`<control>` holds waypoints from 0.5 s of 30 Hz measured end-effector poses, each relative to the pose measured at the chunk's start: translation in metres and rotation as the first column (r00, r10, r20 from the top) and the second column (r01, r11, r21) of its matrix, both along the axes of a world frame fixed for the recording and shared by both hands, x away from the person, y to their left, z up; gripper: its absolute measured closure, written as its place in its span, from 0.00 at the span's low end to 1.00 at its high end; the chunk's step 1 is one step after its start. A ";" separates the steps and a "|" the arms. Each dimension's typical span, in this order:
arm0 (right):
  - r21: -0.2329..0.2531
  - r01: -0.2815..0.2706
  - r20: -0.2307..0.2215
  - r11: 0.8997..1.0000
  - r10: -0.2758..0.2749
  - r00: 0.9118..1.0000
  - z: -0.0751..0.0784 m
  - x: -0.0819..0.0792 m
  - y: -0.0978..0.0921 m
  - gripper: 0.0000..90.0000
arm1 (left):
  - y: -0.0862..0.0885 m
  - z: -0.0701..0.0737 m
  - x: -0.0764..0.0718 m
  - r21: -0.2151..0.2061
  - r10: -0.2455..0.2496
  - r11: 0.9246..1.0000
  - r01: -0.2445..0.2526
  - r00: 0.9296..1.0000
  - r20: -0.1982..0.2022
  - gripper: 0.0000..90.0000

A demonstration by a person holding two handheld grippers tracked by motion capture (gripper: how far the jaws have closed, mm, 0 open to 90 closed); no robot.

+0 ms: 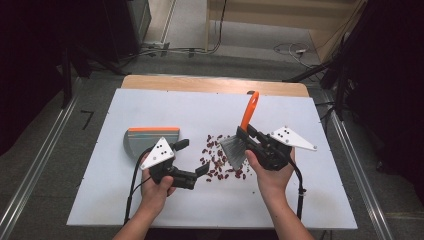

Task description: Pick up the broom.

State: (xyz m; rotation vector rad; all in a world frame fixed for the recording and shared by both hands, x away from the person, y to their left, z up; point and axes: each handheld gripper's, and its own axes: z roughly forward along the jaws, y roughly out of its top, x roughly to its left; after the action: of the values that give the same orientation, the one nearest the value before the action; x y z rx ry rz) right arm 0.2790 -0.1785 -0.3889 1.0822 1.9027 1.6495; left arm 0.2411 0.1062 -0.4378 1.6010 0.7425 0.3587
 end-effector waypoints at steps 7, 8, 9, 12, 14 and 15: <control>0.021 -0.015 -0.008 1.000 0.015 1.000 -0.001 -0.007 0.010 0.76 | -0.022 0.000 -0.006 0.026 -0.070 0.997 0.070 0.997 -0.012 0.03; 0.026 -0.014 -0.005 1.000 0.015 1.000 -0.001 -0.009 0.011 0.76 | -0.026 -0.001 -0.006 0.039 -0.077 0.996 0.078 0.997 -0.015 0.05; 0.026 -0.015 -0.003 1.000 0.015 1.000 -0.001 -0.010 0.012 0.76 | -0.033 -0.001 -0.008 0.050 -0.065 0.997 0.066 0.998 -0.019 0.07; 0.026 -0.023 0.005 0.999 0.023 1.000 0.000 -0.014 0.016 0.76 | -0.039 -0.002 -0.009 0.067 -0.061 0.996 0.063 0.998 -0.023 0.11; 0.026 -0.040 0.012 0.999 0.040 0.999 0.000 -0.019 0.022 0.76 | -0.046 -0.002 -0.010 0.088 -0.031 0.996 0.034 0.999 -0.041 0.18; 0.025 -0.043 0.016 0.999 0.043 0.999 0.000 -0.020 0.025 0.76 | -0.047 -0.002 -0.010 0.098 -0.014 0.995 0.019 0.998 -0.055 0.21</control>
State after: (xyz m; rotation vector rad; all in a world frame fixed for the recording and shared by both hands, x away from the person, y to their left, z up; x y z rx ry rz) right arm 0.2587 -0.1539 -0.3887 1.0420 1.9136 1.7044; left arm 0.2316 0.0591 -0.4403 1.7141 0.7624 0.3455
